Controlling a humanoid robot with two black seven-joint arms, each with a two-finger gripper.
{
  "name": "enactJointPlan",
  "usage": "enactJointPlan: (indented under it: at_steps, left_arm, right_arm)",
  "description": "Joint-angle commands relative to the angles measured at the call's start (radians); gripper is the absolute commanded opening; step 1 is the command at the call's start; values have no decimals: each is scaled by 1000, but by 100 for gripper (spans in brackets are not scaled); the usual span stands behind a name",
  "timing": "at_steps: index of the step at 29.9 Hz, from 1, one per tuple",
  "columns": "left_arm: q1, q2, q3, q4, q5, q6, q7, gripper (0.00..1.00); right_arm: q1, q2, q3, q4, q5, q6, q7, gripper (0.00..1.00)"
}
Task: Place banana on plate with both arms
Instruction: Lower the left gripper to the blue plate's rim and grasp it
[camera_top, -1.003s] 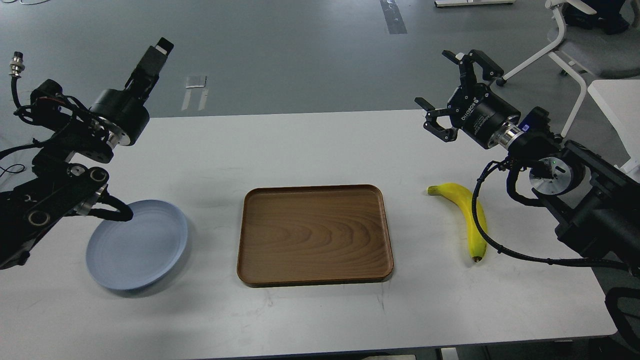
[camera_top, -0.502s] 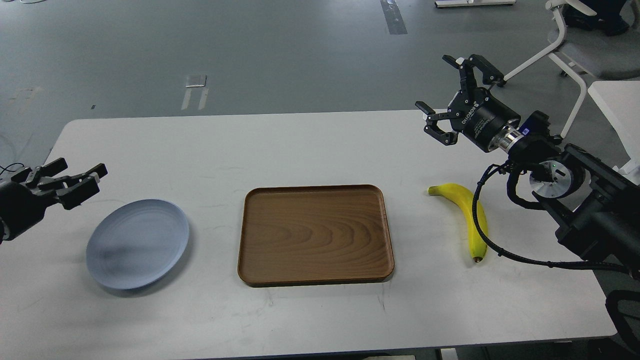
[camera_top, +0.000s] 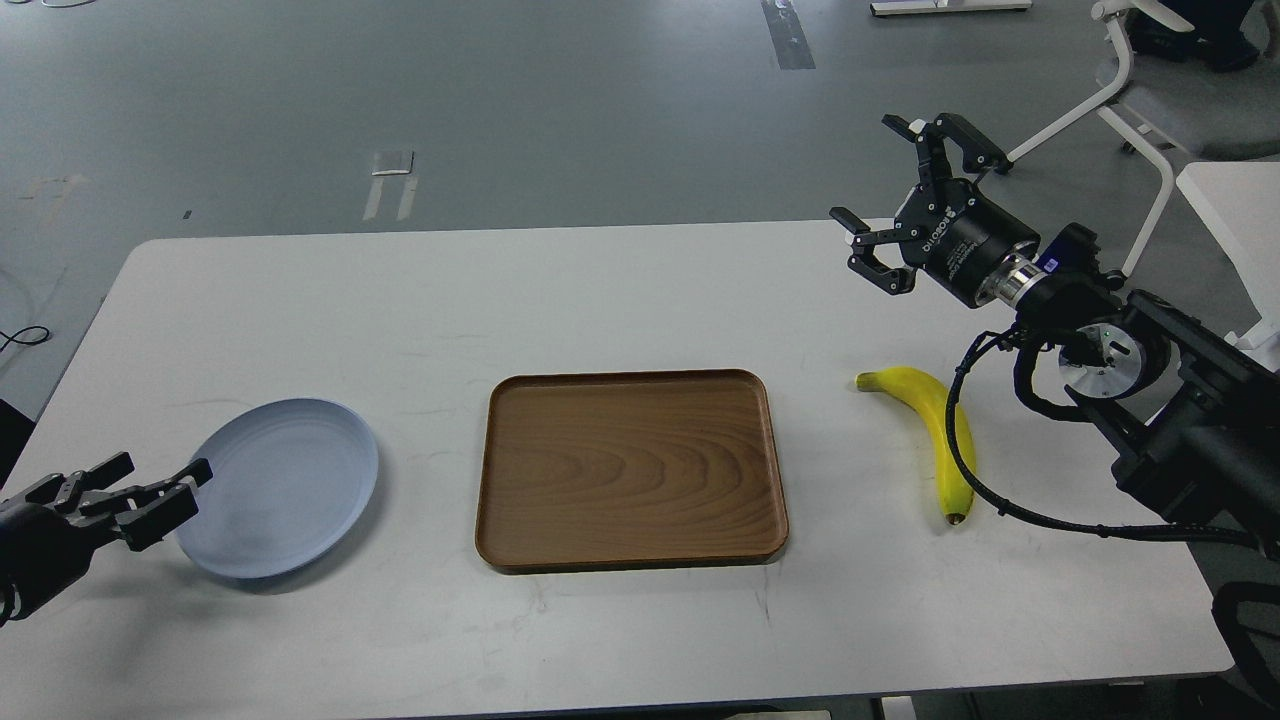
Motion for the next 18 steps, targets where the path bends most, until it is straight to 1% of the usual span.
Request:
enactJointPlan:
  at_steps: [1,13,16,17,18]
  left_arm:
    - [8,-7,1,22,-12,-1,0,98]
    - [25,-79,1,117,-50,-26,0,97]
    - [30,-95,1,140,-61,-27,0,92]
    - [30,-99,1,142,-61,-27,0,82]
    - [31,-101,1,142,-62,-27,0,75]
  right_arm:
    - [-4,1,0,0,-4,0,1,100]
    - [-21,0,0,0,-7,0,1,100]
    - [-21,0,0,0,-7,0,1,100]
    - [-23,0,0,0,-7,0,1,100]
    - [-23,0,0,0,-7,0,1,100]
